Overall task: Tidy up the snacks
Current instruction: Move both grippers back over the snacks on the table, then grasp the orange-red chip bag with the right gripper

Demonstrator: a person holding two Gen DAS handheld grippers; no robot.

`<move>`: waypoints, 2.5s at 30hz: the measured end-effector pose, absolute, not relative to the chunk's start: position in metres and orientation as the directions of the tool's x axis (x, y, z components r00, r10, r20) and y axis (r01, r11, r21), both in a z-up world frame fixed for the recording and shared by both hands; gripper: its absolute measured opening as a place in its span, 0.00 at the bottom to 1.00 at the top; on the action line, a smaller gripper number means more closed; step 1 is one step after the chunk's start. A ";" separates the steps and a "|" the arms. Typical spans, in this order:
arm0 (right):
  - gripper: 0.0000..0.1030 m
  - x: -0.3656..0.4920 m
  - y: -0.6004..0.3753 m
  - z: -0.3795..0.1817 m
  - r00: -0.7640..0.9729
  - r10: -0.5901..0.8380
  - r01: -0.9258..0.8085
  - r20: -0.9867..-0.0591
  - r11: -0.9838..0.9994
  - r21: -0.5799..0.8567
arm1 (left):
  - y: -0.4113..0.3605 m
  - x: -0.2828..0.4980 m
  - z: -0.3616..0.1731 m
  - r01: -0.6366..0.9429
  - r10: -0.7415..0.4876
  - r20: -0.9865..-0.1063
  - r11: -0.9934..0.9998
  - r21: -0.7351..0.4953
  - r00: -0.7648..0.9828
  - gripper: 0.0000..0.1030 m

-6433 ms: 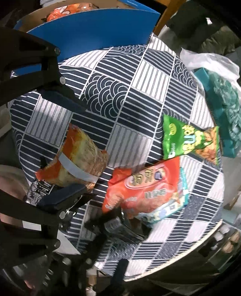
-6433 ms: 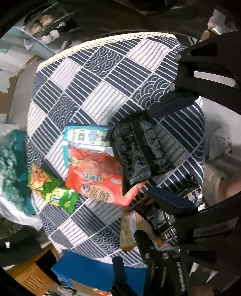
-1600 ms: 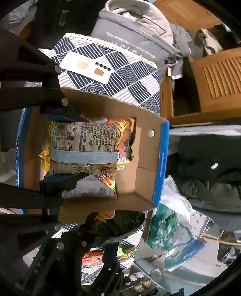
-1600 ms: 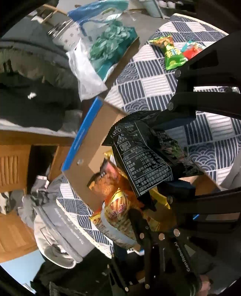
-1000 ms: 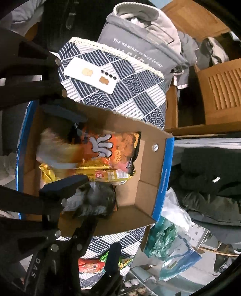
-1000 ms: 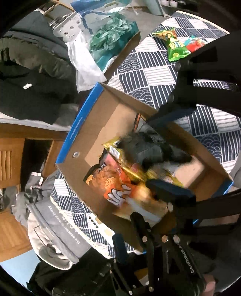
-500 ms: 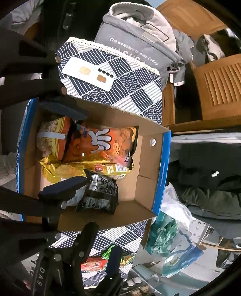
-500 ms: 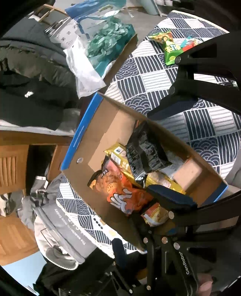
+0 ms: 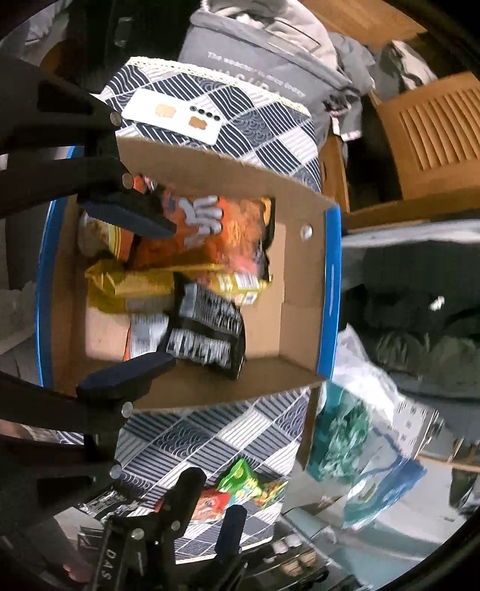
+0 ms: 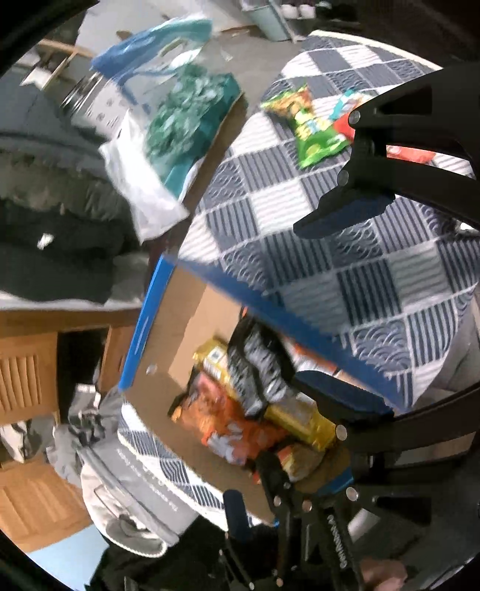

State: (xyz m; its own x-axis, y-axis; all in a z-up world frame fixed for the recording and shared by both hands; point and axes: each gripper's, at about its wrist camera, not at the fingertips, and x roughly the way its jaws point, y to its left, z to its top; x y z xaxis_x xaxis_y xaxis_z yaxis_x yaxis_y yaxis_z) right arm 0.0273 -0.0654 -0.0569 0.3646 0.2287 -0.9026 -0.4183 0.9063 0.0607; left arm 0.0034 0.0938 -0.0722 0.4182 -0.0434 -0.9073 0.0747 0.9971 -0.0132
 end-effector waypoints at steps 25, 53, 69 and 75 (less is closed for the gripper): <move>0.72 -0.015 -0.234 -0.098 0.343 0.056 -0.136 -0.938 0.991 0.009 | -0.055 -0.023 -0.103 0.344 -0.068 -0.947 0.938 0.047 0.314 0.71; 0.72 -0.119 -0.295 -0.152 0.189 0.009 -0.133 -0.982 0.991 -0.016 | -0.130 -0.095 -0.173 0.455 -0.009 -0.976 0.886 0.093 0.216 0.71; 0.72 -0.091 -0.243 -0.182 0.133 0.008 -0.254 -0.991 0.967 -0.026 | -0.116 -0.072 -0.192 0.406 0.042 -0.980 0.906 0.119 0.192 0.71; 0.72 -0.064 -0.239 -0.192 0.133 0.054 -0.191 -0.990 0.981 0.028 | -0.105 -0.049 -0.201 0.348 0.062 -0.981 0.929 0.124 0.184 0.71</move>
State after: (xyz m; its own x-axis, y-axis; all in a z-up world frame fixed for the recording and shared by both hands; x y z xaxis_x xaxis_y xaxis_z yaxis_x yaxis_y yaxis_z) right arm -0.0640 -0.2394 -0.1924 0.1330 0.0539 -0.9897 -0.1911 0.9812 0.0277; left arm -0.0494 -0.1050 -0.2007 0.1842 0.0616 -0.9810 0.3484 0.9292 0.1237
